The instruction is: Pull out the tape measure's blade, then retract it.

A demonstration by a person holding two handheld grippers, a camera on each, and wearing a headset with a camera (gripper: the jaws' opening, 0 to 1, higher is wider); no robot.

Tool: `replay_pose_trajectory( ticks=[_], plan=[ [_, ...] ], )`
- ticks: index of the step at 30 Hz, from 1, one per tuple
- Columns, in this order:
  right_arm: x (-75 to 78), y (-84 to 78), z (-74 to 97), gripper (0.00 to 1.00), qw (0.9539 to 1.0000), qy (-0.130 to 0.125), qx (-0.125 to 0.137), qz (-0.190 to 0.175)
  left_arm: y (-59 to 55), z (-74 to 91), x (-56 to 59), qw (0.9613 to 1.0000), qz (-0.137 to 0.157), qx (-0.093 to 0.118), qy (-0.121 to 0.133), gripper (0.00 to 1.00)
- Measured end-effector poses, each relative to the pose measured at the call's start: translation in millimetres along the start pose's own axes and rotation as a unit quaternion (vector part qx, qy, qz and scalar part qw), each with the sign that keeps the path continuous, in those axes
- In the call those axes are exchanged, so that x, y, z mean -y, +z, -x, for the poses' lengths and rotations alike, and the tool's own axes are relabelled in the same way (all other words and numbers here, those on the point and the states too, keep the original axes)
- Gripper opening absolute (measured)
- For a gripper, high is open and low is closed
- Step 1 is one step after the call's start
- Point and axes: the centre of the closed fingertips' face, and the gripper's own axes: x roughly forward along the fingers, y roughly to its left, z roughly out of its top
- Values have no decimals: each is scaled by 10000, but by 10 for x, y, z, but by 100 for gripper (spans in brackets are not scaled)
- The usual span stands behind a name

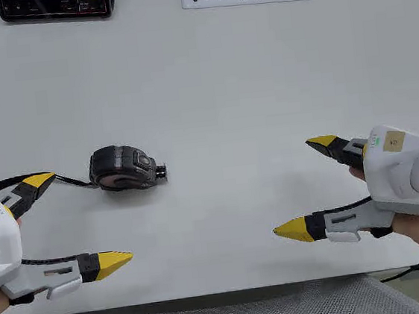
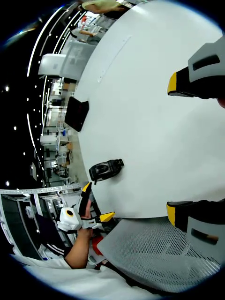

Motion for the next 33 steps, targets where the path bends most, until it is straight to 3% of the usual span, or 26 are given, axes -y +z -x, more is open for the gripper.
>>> replay_pose_trajectory(
  ticks=[23, 33],
  plan=[
    [4, 19, -13, 92, 10000, 78, -8, 33, 12, -21, -14, 10000, -30, -41, -62, 99],
    [17, 88, -120, 90, 9997, 185, 12, 150, 61, -69, -109, 9996, -189, -119, -175, 99]
  ],
)
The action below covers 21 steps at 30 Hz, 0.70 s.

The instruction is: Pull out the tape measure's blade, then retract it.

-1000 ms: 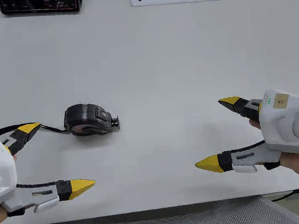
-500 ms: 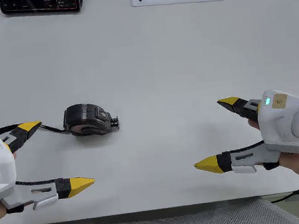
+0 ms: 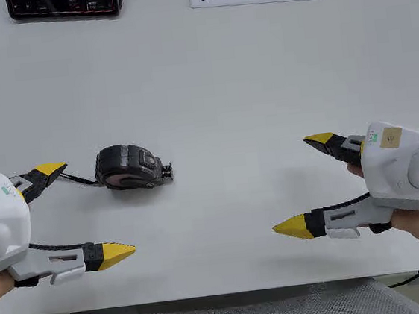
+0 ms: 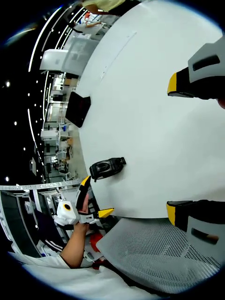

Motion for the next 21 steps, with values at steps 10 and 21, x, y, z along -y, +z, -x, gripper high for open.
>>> replay_pose_trajectory(
  ticks=[10, 21],
  plan=[
    [53, 80, -74, 90, 10000, 66, 3, 49, 71, -86, -117, 9999, -139, -12, -102, 99],
    [98, 130, -167, 90, 9998, 196, -23, 105, 128, -178, -174, 9990, -348, -73, -259, 98]
  ],
)
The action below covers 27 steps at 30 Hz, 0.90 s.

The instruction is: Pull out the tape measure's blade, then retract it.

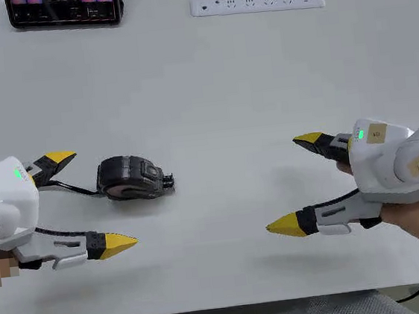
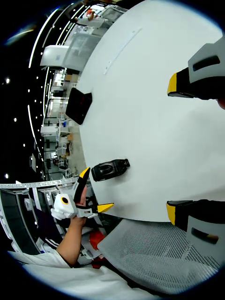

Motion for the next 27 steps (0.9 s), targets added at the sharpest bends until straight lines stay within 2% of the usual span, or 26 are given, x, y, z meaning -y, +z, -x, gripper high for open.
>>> replay_pose_trajectory(
  ticks=[8, 24, 27],
  plan=[
    [80, 42, -33, 89, 9999, 84, -12, 106, 5, -34, -21, 9998, -161, -82, -103, 97],
    [77, 141, -160, 87, 9990, 261, -62, 344, 45, -128, -68, 9984, -410, -217, -313, 92],
    [80, 149, -200, 87, 9987, 303, -93, 402, 68, -146, -73, 9979, -481, -216, -371, 88]
  ],
)
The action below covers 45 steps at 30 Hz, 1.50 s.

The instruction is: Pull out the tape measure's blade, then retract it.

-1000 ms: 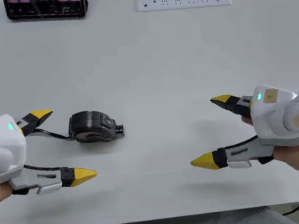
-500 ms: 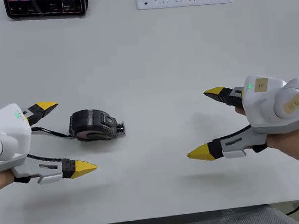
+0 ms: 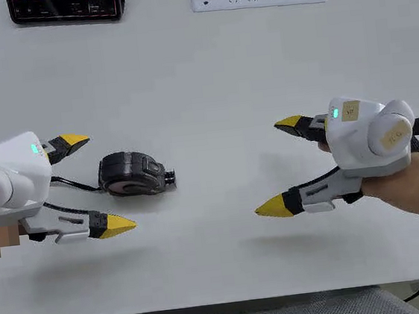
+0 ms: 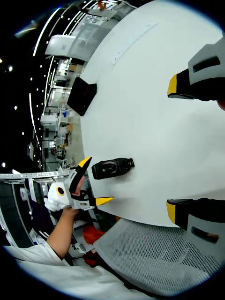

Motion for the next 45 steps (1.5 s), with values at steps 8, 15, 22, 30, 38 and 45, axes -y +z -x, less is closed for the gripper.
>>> replay_pose_trajectory(
  ticks=[8, 15, 22, 30, 38, 45],
  plan=[
    [29, 87, -66, 87, 9999, 43, 31, 107, -48, -70, -1, 9997, -86, -165, -166, 83],
    [40, 167, -138, 87, 9997, 106, 40, 205, -117, -109, -7, 9991, -112, -317, -259, 74],
    [16, 216, -195, 86, 9994, 185, 28, 299, -127, -126, -24, 9984, -168, -409, -361, 59],
    [11, 234, -251, 86, 9992, 232, 29, 338, -142, -169, -34, 9969, -235, -557, -505, 48],
    [6, 271, -293, 86, 9990, 267, 42, 356, -162, -193, -34, 9956, -307, -659, -598, 41],
    [-9, 295, -324, 85, 9988, 298, 45, 374, -182, -194, -43, 9945, -367, -750, -627, 36]
  ],
)
